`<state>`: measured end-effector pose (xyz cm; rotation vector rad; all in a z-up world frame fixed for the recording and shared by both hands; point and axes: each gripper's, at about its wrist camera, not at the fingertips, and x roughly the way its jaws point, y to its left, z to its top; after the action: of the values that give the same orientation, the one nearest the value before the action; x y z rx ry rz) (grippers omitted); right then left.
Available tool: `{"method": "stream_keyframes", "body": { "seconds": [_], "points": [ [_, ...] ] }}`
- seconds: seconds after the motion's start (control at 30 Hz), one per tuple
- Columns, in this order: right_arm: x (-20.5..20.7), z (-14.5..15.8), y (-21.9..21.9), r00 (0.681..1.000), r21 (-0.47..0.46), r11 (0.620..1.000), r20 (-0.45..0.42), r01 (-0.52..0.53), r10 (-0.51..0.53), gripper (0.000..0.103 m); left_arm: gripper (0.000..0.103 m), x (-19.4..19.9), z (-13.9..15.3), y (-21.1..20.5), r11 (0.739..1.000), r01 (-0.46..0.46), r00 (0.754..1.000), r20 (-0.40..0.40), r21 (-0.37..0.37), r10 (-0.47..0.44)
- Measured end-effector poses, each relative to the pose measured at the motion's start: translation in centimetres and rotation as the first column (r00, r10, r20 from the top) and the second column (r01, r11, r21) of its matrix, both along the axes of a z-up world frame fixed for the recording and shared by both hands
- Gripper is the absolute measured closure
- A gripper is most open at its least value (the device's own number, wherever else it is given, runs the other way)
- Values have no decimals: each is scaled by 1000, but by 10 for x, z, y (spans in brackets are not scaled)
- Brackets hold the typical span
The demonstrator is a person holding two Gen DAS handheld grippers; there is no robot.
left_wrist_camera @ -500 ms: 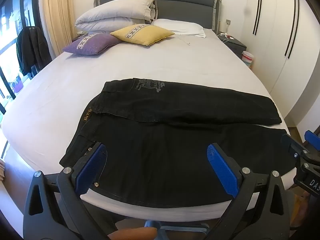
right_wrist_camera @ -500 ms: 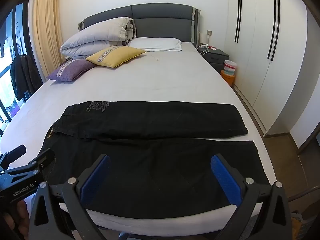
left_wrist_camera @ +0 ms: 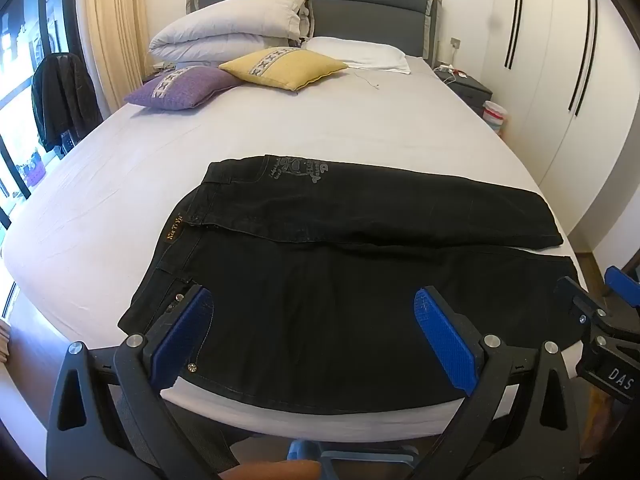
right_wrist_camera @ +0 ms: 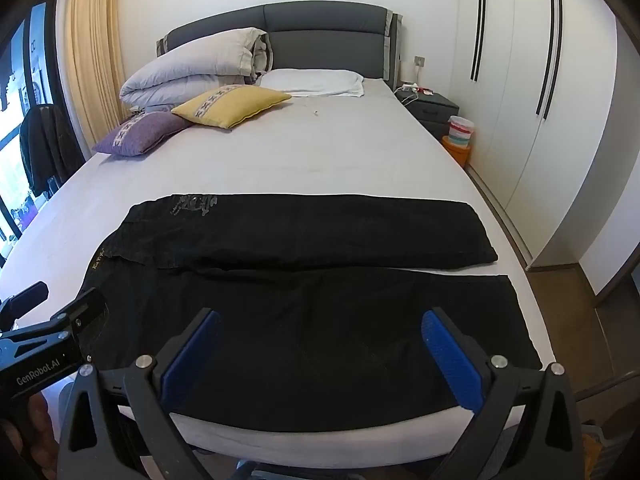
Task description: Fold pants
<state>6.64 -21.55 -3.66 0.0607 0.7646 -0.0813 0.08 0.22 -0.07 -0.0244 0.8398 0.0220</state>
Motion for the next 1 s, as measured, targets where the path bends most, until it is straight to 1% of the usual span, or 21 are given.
{"method": "stream_keyframes", "body": {
  "seconds": [0.47, 0.63, 1.0],
  "points": [
    [1, -2, 2, 1000, -2, 1000, -11, 1, -1, 0, 0, -1, 0, -1, 1000, 0, 1000, -2, 1, 0],
    [1, -3, 2, 1000, -2, 1000, -11, 1, -1, 0, 0, -3, -6, -1, 1000, 3, 1000, -7, 1, -3],
    [-1, -8, 1, 1000, 1, 1000, -16, 0, 0, 0, 0, -3, -8, -1, 1000, 4, 1000, -10, 1, -4]
  ]
}}
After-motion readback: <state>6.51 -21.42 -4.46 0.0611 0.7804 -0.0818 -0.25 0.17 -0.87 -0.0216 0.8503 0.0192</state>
